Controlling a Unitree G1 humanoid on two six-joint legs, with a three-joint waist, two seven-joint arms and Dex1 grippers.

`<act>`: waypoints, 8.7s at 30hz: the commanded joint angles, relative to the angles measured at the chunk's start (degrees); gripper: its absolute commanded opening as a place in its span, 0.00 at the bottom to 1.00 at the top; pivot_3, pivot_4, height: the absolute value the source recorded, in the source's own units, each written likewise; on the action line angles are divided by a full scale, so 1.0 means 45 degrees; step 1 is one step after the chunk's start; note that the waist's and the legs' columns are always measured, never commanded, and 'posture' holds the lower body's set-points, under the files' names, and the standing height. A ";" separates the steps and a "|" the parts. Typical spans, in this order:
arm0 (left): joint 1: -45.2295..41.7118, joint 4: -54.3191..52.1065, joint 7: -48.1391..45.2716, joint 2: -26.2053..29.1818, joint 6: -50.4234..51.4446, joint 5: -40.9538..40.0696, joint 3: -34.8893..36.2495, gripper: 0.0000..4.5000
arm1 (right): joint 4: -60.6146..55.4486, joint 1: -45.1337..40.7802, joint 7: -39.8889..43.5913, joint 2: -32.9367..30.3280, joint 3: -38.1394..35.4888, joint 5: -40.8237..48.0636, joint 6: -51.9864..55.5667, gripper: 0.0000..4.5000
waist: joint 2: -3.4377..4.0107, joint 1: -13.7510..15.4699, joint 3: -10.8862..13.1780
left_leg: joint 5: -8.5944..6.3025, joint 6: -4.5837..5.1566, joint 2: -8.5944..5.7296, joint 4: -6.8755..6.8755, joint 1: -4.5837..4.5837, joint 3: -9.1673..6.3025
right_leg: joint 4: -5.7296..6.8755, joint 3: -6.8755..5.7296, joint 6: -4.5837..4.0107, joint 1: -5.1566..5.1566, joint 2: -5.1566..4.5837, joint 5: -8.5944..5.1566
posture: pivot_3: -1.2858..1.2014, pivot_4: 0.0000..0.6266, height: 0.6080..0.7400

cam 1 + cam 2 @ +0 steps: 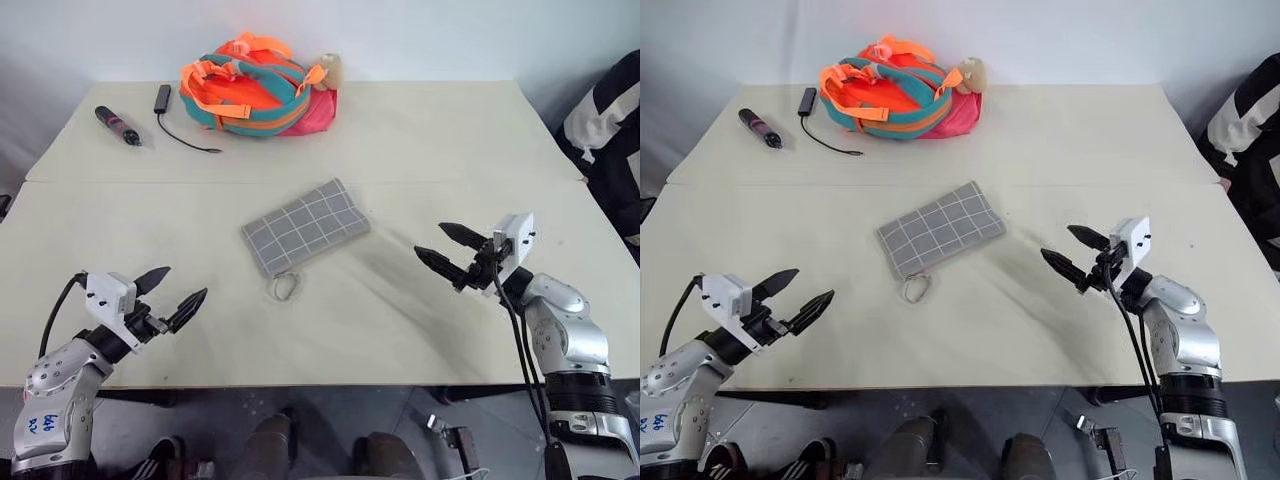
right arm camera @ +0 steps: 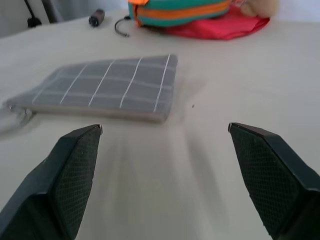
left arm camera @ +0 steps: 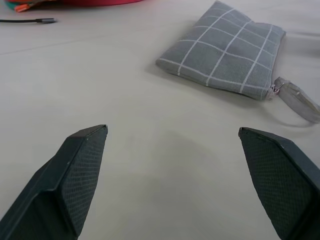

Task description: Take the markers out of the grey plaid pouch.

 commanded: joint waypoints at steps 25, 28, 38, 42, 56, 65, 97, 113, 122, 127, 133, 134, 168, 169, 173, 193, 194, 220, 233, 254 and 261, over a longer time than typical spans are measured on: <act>-0.3811 0.4382 0.1254 0.0473 -0.5773 0.5452 -0.2660 1.00 | 1.0049 -0.7944 -0.7536 0.5790 0.2231 -0.5233 -0.5437 0.00 | -0.0007 -0.0243 -0.0005 | 0.0002 -0.0020 0.0018 -0.0016 -0.0005 0.0028 | 0.0109 0.0048 -0.0002 -0.0077 0.0024 0.0001 | 0.52 0.24 1.00; -0.4006 0.4873 0.1371 0.0615 -0.6626 0.6039 -0.3040 1.00 | 1.1214 -0.8564 -0.8447 0.5680 0.2240 -0.5701 -0.5883 0.00 | -0.0007 -0.0259 -0.0005 | 0.0011 -0.0028 0.0025 -0.0025 -0.0011 0.0038 | 0.0122 0.0062 -0.0004 -0.0101 0.0030 0.0002 | 0.52 0.24 1.00; -0.4886 0.6294 0.2914 0.1543 -0.9628 0.9244 -0.4545 1.00 | 1.2460 -0.8389 -0.8610 0.5477 0.3662 -0.7636 -0.5590 0.00 | -0.0023 -0.0475 -0.0022 | 0.0017 -0.0034 0.0028 -0.0040 0.0017 0.0086 | 0.0281 0.0083 -0.0004 -0.0176 0.0003 0.0002 | 0.52 0.24 1.00; -0.5922 0.7253 0.4134 0.1635 -1.0462 1.0936 -0.5487 1.00 | 1.2304 -0.8346 -0.8382 0.5515 0.3196 -0.7279 -0.5511 0.00 | -0.0024 -0.0461 -0.0034 | 0.0017 -0.0035 0.0025 -0.0039 0.0022 0.0072 | 0.0311 0.0081 -0.0004 -0.0179 0.0002 0.0002 | 0.52 0.24 1.00; -0.7712 0.9404 0.4731 0.1507 -1.1190 1.1780 -0.7060 0.96 | 1.2017 -0.8198 -0.8016 0.5536 0.2888 -0.7184 -0.5505 0.00 | 0.0011 -0.0333 -0.0084 | 0.0019 -0.0032 0.0019 -0.0026 0.0023 0.0070 | 0.0331 0.0080 -0.0004 -0.0178 -0.0006 0.0002 | 0.52 0.24 1.00; -0.7325 0.8780 0.4320 0.1093 -1.1158 1.1435 -0.7467 0.38 | 1.1922 -0.8232 -0.7929 0.5552 0.2815 -0.7091 -0.5511 0.00 | 0.0017 -0.0302 -0.0090 | 0.0022 -0.0029 0.0019 -0.0016 0.0020 0.0078 | 0.0331 0.0084 -0.0004 -0.0178 -0.0009 0.0002 | 0.52 0.24 1.00; -0.5254 0.4530 0.2518 0.1072 -0.8055 0.7594 -0.5662 0.00 | 0.5386 -0.5683 -0.2283 0.2271 0.4329 -0.7250 -0.9173 0.72 | 0.0052 -0.0314 -0.0118 | 0.0013 -0.0015 0.0007 -0.0016 -0.0001 0.0078 | 0.0305 0.0083 -0.0004 -0.0190 -0.0020 0.0002 | 0.52 0.24 1.00; -0.4181 0.2130 0.1170 0.1119 -0.6435 0.6238 -0.5117 0.00 | 0.7328 -0.7095 -0.7797 0.1471 0.6280 -1.2332 -1.2231 0.72 | 0.0038 -0.0470 -0.0110 | 0.0017 -0.0022 0.0054 -0.0003 -0.0004 0.0129 | 0.0248 0.0073 -0.0005 -0.0184 0.0002 0.0001 | 0.52 0.24 1.00; -0.3844 0.2009 0.0954 0.1095 -0.6475 0.6012 -0.4828 0.00 | 0.8084 -0.7419 -0.8718 0.0664 0.7006 -1.3489 -1.2774 0.72 | 0.0036 -0.0492 -0.0110 | 0.0017 -0.0020 0.0051 0.0008 -0.0005 0.0132 | 0.0243 0.0077 -0.0006 -0.0180 0.0001 0.0001 | 0.52 0.24 1.00; -0.3606 0.1731 0.0566 0.1155 -0.6551 0.5549 -0.4688 0.00 | 0.8354 -0.7736 -0.9662 0.0813 0.7298 -1.4061 -1.2624 0.72 | 0.0036 -0.0508 -0.0109 | 0.0017 -0.0020 0.0055 0.0008 -0.0005 0.0131 | 0.0241 0.0074 -0.0006 -0.0179 0.0003 0.0001 | 0.52 0.24 1.00; -0.3392 0.1315 0.0151 0.1297 -0.6628 0.5226 -0.4559 0.00 | 0.9094 -0.8148 -1.0794 0.1107 0.8189 -1.5293 -1.2114 0.72 | 0.0036 -0.0515 -0.0110 | 0.0017 -0.0021 0.0065 0.0003 -0.0003 0.0132 | 0.0237 0.0077 -0.0009 -0.0181 0.0012 -0.0001 | 0.52 0.24 1.00; -0.3305 0.1269 0.0035 0.1383 -0.6694 0.5176 -0.4528 0.00 | 0.9186 -0.8266 -1.1128 0.1218 0.8174 -1.5342 -1.1993 0.72 | 0.0036 -0.0516 -0.0109 | 0.0017 -0.0021 0.0063 0.0003 -0.0004 0.0134 | 0.0236 0.0079 -0.0009 -0.0181 0.0011 -0.0001 | 0.52 0.24 1.00; -0.3493 0.1931 0.2043 0.0609 -0.7522 0.7375 -0.4893 0.50 | 0.9215 -0.8349 -0.9818 0.1980 0.7761 -1.3006 -1.1907 0.00 | 0.0036 -0.0501 -0.0110 | 0.0017 -0.0021 0.0062 0.0006 -0.0004 0.0136 | 0.0247 0.0087 -0.0012 -0.0184 0.0013 -0.0002 | 0.52 0.24 1.00; -0.3647 0.2035 0.2105 0.0511 -0.7484 0.7400 -0.4932 0.50 | 0.9181 -0.8327 -0.9753 0.2007 0.7777 -1.3032 -1.1880 0.00 | 0.0035 -0.0493 -0.0110 | 0.0017 -0.0020 0.0061 0.0007 -0.0004 0.0134 | 0.0249 0.0087 -0.0012 -0.0184 0.0013 -0.0002 | 0.52 0.24 1.00; -0.4020 0.2218 0.2142 0.0292 -0.7492 0.7473 -0.5059 0.50 | 0.8996 -0.8185 -0.9336 0.2181 0.7593 -1.2592 -1.1690 0.00 | 0.0035 -0.0501 -0.0110 | 0.0017 -0.0020 0.0059 0.0014 -0.0005 0.0135 | 0.0254 0.0087 -0.0012 -0.0184 0.0010 -0.0002 | 0.52 0.24 1.00; -0.4344 0.2447 0.2192 0.0444 -0.7908 0.7663 -0.5289 0.50 | 0.8207 -0.7754 -0.8419 0.2246 0.7144 -1.1828 -1.1077 0.00 | 0.0035 -0.0474 -0.0110 | 0.0016 -0.0020 0.0058 0.0023 -0.0006 0.0130 | 0.0271 0.0083 -0.0012 -0.0187 0.0008 -0.0002 | 0.52 0.24 1.00; -0.4304 0.2402 0.2156 0.0393 -0.7924 0.7672 -0.5339 0.50 | 0.8186 -0.7746 -0.8399 0.2240 0.7133 -1.1813 -1.1053 0.00 | 0.0035 -0.0481 -0.0110 | 0.0016 -0.0019 0.0054 0.0026 -0.0006 0.0131 | 0.0275 0.0084 -0.0011 -0.0186 0.0003 -0.0002 | 0.52 0.24 1.00; -0.4023 0.2392 0.3068 0.0593 -0.7917 0.9104 -0.5301 0.00 | 0.4308 -0.5850 -0.1251 0.2186 0.4356 -0.3916 -0.4071 0.63 | 0.0034 -0.0462 -0.0110 | 0.0013 -0.0015 0.0060 0.0030 -0.0006 0.0127 | 0.0277 0.0076 -0.0012 -0.0176 0.0007 -0.0001 | 0.52 0.24 1.00; -0.5541 0.3504 0.5433 0.0630 -0.8206 1.3347 -0.6991 0.00 | -0.4002 -0.2244 -0.2000 0.2709 0.3862 0.2235 0.9042 0.78 | 0.0020 -0.0147 -0.0119 | -0.0033 -0.0013 0.0066 0.0048 -0.0010 0.0157 | 0.0278 0.0062 -0.0014 -0.0192 -0.0006 0.0000 | 0.52 0.24 1.00; -0.5445 0.2465 0.5570 -0.0005 -0.7233 1.3216 -0.7213 0.00 | -0.2504 -0.2755 -0.4799 0.6484 0.3615 0.2152 0.9601 0.70 | 0.0017 -0.0042 -0.0121 | -0.0043 -0.0011 0.0057 0.0059 -0.0009 0.0162 | 0.0298 0.0073 -0.0014 -0.0205 -0.0009 0.0000 | 0.52 0.24 1.00; -0.5191 0.2157 0.5544 -0.0003 -0.7082 1.3118 -0.7224 0.00 | -0.2037 -0.2952 -0.5126 0.6454 0.3156 0.1799 0.9041 0.21 | 0.0017 -0.0171 -0.0121 | -0.0047 -0.0017 0.0061 0.0055 -0.0008 0.0160 | 0.0302 0.0072 -0.0014 -0.0208 -0.0005 0.0000 | 0.52 0.24 1.00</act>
